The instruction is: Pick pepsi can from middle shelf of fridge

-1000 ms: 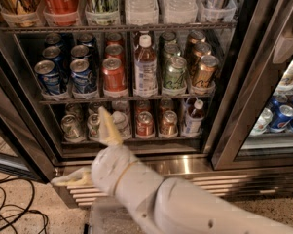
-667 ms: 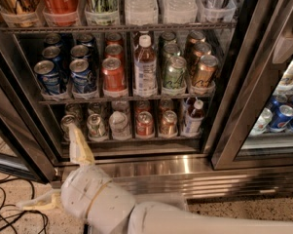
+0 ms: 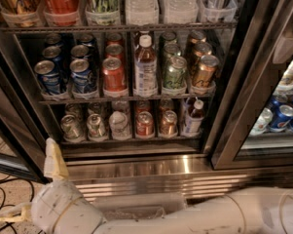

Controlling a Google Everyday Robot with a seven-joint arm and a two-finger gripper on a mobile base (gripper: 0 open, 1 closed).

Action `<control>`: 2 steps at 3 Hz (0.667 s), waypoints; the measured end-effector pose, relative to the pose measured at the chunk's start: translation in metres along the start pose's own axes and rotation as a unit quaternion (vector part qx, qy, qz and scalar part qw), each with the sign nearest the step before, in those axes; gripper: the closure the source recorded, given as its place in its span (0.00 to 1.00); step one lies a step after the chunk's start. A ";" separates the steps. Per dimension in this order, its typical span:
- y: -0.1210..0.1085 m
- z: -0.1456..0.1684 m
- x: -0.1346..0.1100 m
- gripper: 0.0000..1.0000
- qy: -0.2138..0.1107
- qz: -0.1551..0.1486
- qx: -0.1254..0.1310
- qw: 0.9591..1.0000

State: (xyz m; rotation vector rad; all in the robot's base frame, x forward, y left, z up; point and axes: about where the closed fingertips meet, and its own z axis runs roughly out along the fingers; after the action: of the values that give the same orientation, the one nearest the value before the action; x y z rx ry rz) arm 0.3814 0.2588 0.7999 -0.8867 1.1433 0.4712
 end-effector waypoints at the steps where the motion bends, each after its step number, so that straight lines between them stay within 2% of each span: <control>1: 0.003 0.022 0.014 0.00 0.020 0.003 0.034 0.999; 2: -0.016 0.037 0.030 0.00 0.043 0.003 0.095 0.995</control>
Offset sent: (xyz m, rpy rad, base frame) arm 0.1681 -0.2042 -0.0757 -0.0130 0.2606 -1.3658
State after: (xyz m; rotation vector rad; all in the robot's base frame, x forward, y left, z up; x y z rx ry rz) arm 0.4253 0.2760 0.7832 -0.7439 1.2475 0.3245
